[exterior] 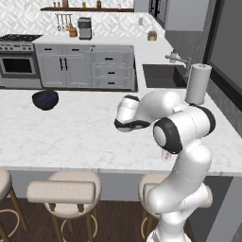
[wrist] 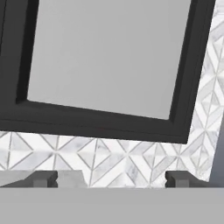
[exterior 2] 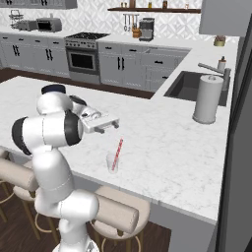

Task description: Take a straw from the drawer in front and place it inside the glass cup on the dining counter.

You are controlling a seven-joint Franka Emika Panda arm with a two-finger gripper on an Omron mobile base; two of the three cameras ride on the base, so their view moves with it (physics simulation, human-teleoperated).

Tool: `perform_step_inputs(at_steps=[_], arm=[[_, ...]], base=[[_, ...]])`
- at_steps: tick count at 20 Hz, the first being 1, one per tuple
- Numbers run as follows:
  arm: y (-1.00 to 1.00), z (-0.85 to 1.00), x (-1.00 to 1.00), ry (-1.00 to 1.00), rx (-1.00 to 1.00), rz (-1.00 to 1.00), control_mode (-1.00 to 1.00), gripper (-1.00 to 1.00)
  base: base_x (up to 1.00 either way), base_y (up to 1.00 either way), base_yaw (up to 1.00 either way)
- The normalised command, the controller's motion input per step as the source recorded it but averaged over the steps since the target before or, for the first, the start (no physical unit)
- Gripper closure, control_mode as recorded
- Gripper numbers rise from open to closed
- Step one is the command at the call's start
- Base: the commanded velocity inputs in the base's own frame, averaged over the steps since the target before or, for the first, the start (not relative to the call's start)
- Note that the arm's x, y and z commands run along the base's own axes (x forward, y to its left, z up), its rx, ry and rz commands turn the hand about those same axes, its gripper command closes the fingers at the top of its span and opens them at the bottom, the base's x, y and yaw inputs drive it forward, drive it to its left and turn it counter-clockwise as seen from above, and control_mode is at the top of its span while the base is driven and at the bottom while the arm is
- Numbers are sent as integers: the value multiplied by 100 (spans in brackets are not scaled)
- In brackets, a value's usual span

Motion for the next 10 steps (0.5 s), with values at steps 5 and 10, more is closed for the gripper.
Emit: perform_step_inputs(at_steps=[5,10], arm=[[31,63,-79,-25,5,14,-100,-100],[0,53,-99,-13,15,29,-100,-100]], base=[[0,0,0],[0,0,0]])
